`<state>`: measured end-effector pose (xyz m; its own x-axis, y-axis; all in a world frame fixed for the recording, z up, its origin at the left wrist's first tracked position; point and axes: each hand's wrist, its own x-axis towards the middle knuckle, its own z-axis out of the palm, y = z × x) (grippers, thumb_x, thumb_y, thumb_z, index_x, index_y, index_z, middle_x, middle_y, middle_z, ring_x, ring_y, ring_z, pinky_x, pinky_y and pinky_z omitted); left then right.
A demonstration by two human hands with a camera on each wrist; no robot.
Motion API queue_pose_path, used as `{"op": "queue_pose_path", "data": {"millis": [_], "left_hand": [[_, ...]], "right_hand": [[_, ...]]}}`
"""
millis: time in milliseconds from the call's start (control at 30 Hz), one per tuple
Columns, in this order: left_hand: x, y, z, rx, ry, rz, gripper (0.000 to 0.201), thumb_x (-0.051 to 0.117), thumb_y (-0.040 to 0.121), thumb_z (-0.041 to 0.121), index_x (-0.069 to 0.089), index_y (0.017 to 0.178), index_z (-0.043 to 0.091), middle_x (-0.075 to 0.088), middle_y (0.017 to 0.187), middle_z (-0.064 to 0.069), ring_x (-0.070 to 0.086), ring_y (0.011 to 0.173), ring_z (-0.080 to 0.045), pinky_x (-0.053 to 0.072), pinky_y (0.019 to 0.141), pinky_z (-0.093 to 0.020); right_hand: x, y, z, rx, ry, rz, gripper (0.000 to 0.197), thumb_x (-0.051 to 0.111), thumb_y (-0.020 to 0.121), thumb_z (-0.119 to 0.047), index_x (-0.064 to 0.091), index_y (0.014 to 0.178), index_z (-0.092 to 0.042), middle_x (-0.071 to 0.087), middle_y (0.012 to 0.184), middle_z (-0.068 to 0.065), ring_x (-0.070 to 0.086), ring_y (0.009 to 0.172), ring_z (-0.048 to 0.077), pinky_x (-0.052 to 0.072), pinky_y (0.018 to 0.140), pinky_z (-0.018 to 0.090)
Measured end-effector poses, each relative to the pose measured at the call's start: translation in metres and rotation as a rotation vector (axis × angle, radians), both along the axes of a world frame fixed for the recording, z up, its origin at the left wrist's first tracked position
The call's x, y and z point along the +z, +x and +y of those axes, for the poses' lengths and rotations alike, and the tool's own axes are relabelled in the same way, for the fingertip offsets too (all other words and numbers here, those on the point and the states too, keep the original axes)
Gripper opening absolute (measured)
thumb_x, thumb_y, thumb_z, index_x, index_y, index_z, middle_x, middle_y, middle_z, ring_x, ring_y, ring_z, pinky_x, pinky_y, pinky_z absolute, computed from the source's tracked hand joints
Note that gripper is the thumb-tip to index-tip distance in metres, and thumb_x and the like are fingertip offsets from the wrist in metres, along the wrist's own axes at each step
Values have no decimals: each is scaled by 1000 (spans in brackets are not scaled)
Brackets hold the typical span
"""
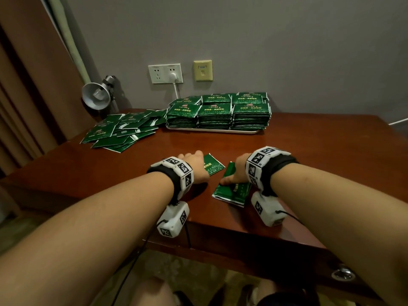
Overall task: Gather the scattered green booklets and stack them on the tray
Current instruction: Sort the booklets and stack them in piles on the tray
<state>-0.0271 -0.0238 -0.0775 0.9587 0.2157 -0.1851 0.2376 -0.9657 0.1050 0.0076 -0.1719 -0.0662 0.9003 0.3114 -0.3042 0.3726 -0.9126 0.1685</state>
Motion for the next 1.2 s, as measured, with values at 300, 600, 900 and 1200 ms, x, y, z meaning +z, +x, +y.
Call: {"op": "queue_pose_path", "data": {"millis": [300, 600, 900, 1200], "left_hand": [[-1, -4, -5, 38, 83, 1, 70, 72, 71, 41, 41, 130, 18, 38, 122, -12, 40, 113, -32, 40, 99, -43], [-1, -7, -4, -1, 115, 7, 62, 70, 70, 38, 39, 120, 19, 43, 117, -10, 43, 111, -32, 39, 91, -43], [-1, -8, 3, 0, 78, -30, 81, 65, 66, 61, 38, 129, 19, 47, 123, -13, 47, 113, -33, 42, 93, -44], [21, -6, 26, 38, 117, -130, 77, 71, 63, 54, 39, 122, 18, 48, 115, -8, 51, 108, -30, 46, 92, -48]], "right_hand": [[12, 2, -11, 10, 61, -75, 40, 46, 100, -19, 46, 138, -5, 49, 139, 17, 47, 128, 34, 39, 100, 40], [-3, 2, -3, 87, 124, -236, 78, 46, 81, -73, 42, 136, -19, 46, 133, 6, 39, 125, 29, 41, 98, 47], [-9, 1, 3, 61, 137, -164, 74, 50, 82, -71, 46, 127, -12, 55, 124, 10, 50, 113, 29, 44, 96, 42], [3, 6, -1, 147, 191, -110, 96, 76, 55, -71, 32, 121, -18, 50, 113, 5, 58, 96, 25, 53, 82, 42]]}}
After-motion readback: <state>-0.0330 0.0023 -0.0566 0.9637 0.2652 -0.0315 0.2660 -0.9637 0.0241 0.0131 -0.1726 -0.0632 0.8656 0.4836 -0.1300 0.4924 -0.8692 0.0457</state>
